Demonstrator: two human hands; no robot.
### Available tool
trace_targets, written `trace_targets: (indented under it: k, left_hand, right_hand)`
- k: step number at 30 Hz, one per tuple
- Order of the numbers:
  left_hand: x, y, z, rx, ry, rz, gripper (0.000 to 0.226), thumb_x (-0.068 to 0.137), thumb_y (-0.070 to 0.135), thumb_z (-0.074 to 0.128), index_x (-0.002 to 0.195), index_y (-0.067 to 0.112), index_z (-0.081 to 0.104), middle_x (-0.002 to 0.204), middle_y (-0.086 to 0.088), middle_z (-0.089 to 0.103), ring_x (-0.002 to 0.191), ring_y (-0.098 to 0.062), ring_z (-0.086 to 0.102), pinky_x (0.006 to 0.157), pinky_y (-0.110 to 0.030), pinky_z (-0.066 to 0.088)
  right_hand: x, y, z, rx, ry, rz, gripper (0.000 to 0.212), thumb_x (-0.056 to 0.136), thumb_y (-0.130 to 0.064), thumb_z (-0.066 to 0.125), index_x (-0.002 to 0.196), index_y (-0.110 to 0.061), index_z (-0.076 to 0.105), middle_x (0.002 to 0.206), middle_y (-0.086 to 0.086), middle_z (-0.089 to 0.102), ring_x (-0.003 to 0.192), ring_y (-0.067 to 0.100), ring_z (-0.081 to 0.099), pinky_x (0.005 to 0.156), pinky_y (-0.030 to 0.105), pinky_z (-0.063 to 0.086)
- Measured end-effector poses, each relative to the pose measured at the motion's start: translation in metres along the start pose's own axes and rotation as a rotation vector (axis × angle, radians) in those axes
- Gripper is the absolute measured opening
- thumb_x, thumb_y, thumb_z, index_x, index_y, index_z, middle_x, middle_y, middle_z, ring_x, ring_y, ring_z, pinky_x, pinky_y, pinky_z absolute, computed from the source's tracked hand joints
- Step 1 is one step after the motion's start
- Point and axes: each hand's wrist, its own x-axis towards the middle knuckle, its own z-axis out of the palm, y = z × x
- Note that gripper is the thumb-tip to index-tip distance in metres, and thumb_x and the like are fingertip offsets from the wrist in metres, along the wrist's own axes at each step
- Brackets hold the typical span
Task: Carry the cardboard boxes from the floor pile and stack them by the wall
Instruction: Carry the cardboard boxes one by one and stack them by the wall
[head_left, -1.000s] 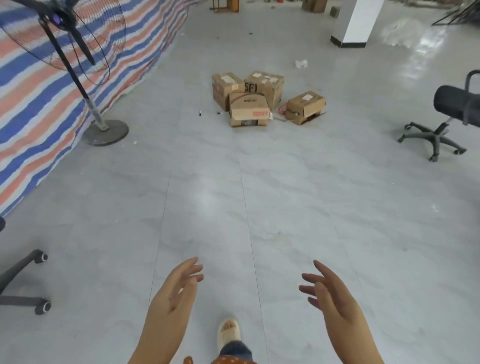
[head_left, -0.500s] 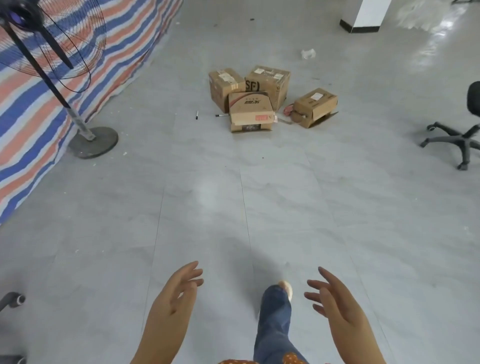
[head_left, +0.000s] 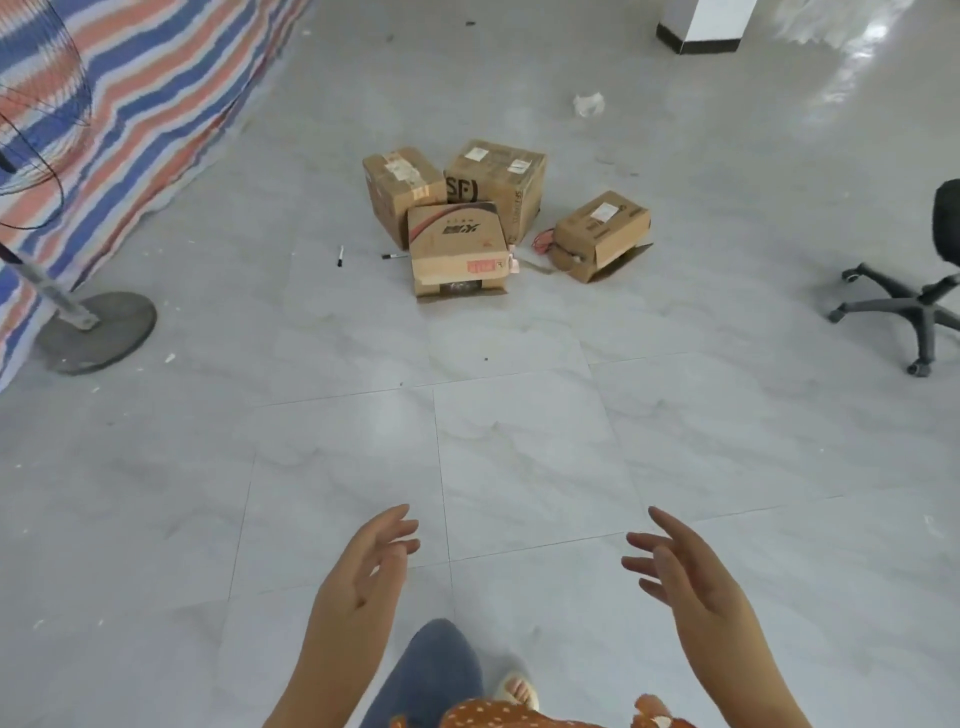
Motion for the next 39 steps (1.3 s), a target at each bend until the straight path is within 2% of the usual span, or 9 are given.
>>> trace_targets:
  k: [4, 8, 12, 16, 20, 24, 28, 35, 39]
  left_hand:
    - [0.078, 0.01, 0.021, 0.037, -0.028, -0.043, 0.031, 0.096, 0.01, 0.045, 0.109, 0.036, 0.056, 0.111, 0.01, 0.065, 0.102, -0.012, 0.064, 0.095, -0.033, 0.046]
    - [0.178, 0.036, 0.039, 0.057, -0.033, -0.021, 0.029, 0.097, 0.011, 0.044, 0.109, 0.034, 0.056, 0.112, 0.009, 0.065, 0.104, -0.013, 0.063, 0.095, -0.034, 0.047]
    - [0.286, 0.084, 0.056, 0.069, -0.081, 0.025, 0.026, 0.097, 0.019, 0.043, 0.118, 0.029, 0.054, 0.119, 0.004, 0.062, 0.107, -0.015, 0.061, 0.102, -0.039, 0.045]
    - [0.378, 0.134, 0.071, 0.03, -0.123, 0.066, 0.026, 0.094, 0.026, 0.043, 0.117, 0.032, 0.056, 0.113, 0.012, 0.065, 0.103, -0.006, 0.063, 0.096, -0.03, 0.046]
    - [0.442, 0.154, 0.088, 0.054, -0.168, 0.058, 0.031, 0.09, 0.033, 0.044, 0.118, 0.032, 0.056, 0.111, 0.014, 0.066, 0.104, -0.005, 0.063, 0.094, -0.027, 0.046]
    - [0.502, 0.159, 0.106, 0.054, -0.159, -0.008, 0.028, 0.097, 0.017, 0.045, 0.116, 0.032, 0.058, 0.105, 0.019, 0.068, 0.1, 0.0, 0.063, 0.093, -0.029, 0.046]
    - [0.575, 0.178, 0.14, 0.089, -0.11, -0.033, 0.027, 0.097, 0.018, 0.045, 0.118, 0.032, 0.057, 0.109, 0.015, 0.066, 0.101, -0.002, 0.063, 0.096, -0.031, 0.047]
    - [0.717, 0.245, 0.235, 0.049, -0.069, -0.014, 0.027, 0.097, 0.02, 0.044, 0.112, 0.041, 0.054, 0.112, 0.015, 0.063, 0.104, -0.007, 0.062, 0.096, -0.033, 0.046]
    - [0.78, 0.272, 0.281, 0.081, -0.116, -0.029, 0.027, 0.098, 0.021, 0.043, 0.111, 0.043, 0.05, 0.11, 0.024, 0.06, 0.103, -0.002, 0.061, 0.091, -0.024, 0.046]
  right_hand:
    - [0.071, -0.006, 0.006, -0.009, 0.013, 0.057, 0.034, 0.099, -0.009, 0.044, 0.121, -0.032, 0.056, 0.103, -0.009, 0.071, 0.09, 0.005, 0.069, 0.086, 0.033, 0.05]
    - [0.163, -0.029, 0.021, -0.005, 0.065, 0.051, 0.033, 0.099, -0.011, 0.044, 0.122, -0.033, 0.055, 0.103, -0.009, 0.07, 0.09, 0.004, 0.069, 0.086, 0.032, 0.05]
    - [0.255, -0.073, 0.029, 0.01, 0.119, 0.023, 0.032, 0.1, -0.014, 0.043, 0.119, -0.037, 0.053, 0.104, -0.011, 0.069, 0.091, 0.004, 0.069, 0.086, 0.032, 0.05]
    - [0.335, -0.113, 0.039, 0.029, 0.151, 0.026, 0.03, 0.101, -0.017, 0.041, 0.121, -0.035, 0.053, 0.105, -0.013, 0.069, 0.092, 0.003, 0.068, 0.084, 0.027, 0.051]
    - [0.399, -0.132, 0.046, -0.001, 0.139, 0.049, 0.028, 0.1, -0.021, 0.041, 0.121, -0.038, 0.049, 0.106, -0.018, 0.066, 0.093, 0.001, 0.067, 0.082, 0.021, 0.051]
    - [0.467, -0.139, 0.04, -0.05, 0.118, 0.092, 0.028, 0.099, -0.024, 0.04, 0.124, -0.035, 0.048, 0.107, -0.019, 0.064, 0.092, 0.004, 0.068, 0.082, 0.019, 0.05]
    - [0.552, -0.151, 0.031, -0.059, 0.09, 0.105, 0.029, 0.097, -0.027, 0.04, 0.125, -0.034, 0.047, 0.107, -0.02, 0.063, 0.091, 0.003, 0.067, 0.077, 0.014, 0.05]
    - [0.732, -0.203, -0.028, -0.021, 0.162, 0.084, 0.032, 0.1, -0.021, 0.04, 0.129, -0.029, 0.05, 0.109, -0.011, 0.066, 0.095, 0.008, 0.067, 0.086, 0.027, 0.05]
    - [0.81, -0.227, -0.048, -0.03, 0.112, 0.108, 0.031, 0.101, -0.019, 0.039, 0.129, -0.027, 0.049, 0.109, -0.008, 0.065, 0.098, 0.01, 0.066, 0.09, 0.031, 0.05]
